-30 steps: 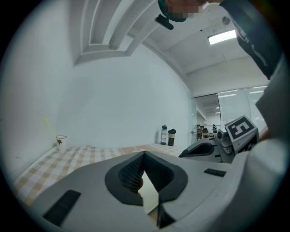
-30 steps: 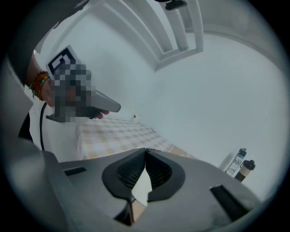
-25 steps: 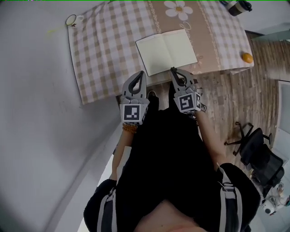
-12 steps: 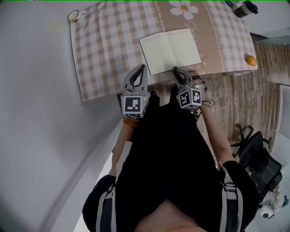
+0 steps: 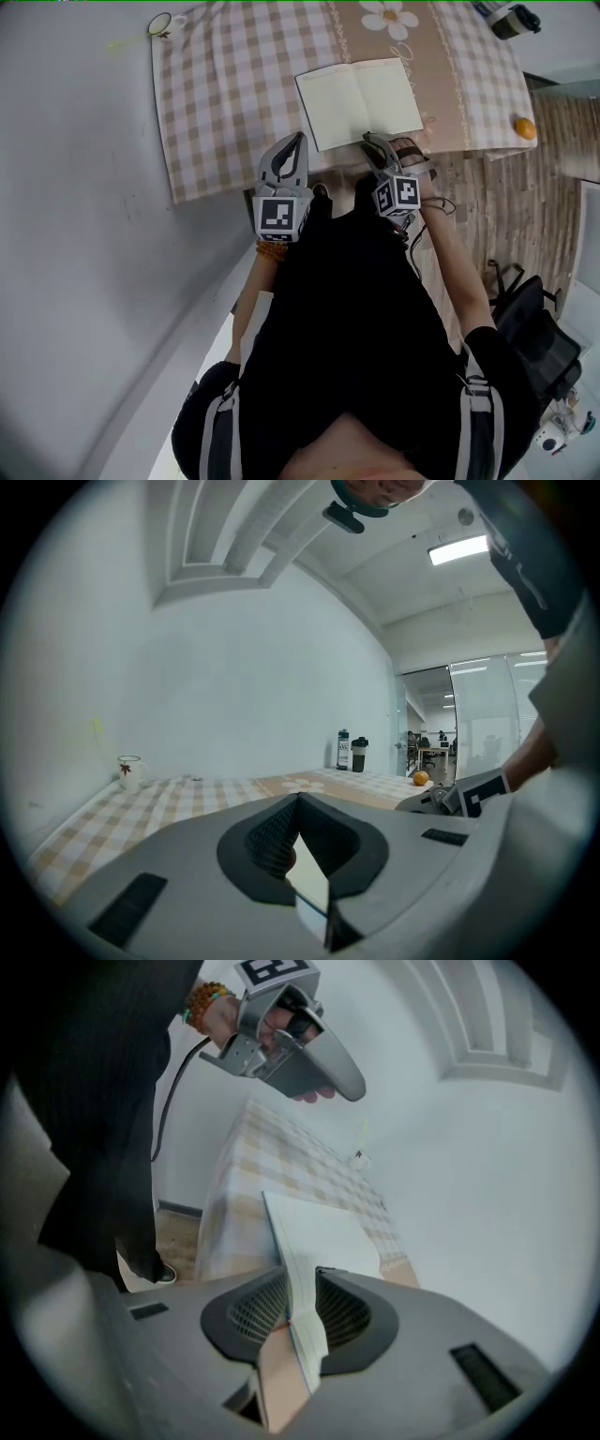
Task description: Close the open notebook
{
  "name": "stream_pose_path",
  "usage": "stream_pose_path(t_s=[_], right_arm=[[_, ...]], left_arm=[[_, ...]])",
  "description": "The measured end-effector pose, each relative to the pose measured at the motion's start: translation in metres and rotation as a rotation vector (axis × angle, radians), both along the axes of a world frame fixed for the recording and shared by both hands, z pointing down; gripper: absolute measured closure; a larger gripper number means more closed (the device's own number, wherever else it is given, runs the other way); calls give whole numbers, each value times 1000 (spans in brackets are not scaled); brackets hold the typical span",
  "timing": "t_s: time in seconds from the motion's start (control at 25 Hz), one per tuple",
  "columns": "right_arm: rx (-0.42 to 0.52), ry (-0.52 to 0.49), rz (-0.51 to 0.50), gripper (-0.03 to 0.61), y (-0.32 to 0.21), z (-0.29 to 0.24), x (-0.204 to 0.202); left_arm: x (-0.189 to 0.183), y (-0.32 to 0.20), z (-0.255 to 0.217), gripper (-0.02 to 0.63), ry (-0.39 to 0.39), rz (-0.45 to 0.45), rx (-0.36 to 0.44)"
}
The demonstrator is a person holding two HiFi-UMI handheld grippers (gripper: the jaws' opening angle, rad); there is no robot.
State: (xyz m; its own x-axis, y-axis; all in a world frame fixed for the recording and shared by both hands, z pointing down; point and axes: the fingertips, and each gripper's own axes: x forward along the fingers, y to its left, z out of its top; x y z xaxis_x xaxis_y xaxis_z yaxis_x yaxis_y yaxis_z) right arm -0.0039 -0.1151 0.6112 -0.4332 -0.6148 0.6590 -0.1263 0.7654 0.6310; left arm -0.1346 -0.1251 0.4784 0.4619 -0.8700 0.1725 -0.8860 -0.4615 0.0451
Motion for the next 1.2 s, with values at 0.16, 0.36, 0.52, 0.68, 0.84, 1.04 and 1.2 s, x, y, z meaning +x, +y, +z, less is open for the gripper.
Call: stream_pose_path(t_s=[0.16, 0.36, 0.52, 0.68, 0.84, 1.04, 1.2], right_arm=[[4, 69, -37, 465, -1, 7, 0], [13, 132, -65, 465, -3, 14, 0], [20, 181, -93, 465, -3, 20, -1], [14, 214, -104, 465, -4, 25, 0], [17, 226, -104, 465, -6, 27, -1], [17, 245, -113, 466, -8, 28, -4], [-8, 255, -129, 486, -8, 27, -8]], left_arm=[[-8, 3, 0, 607, 2, -11, 2], [-16, 7, 1, 607, 11, -24, 6], [-21, 9, 1, 607, 16, -31, 11], [-26, 11, 1, 607, 25, -41, 10], [-33, 12, 4, 607, 28, -60, 0], [-37, 13, 3, 607, 37, -64, 10], [-37, 14, 3, 607, 44, -63, 6]])
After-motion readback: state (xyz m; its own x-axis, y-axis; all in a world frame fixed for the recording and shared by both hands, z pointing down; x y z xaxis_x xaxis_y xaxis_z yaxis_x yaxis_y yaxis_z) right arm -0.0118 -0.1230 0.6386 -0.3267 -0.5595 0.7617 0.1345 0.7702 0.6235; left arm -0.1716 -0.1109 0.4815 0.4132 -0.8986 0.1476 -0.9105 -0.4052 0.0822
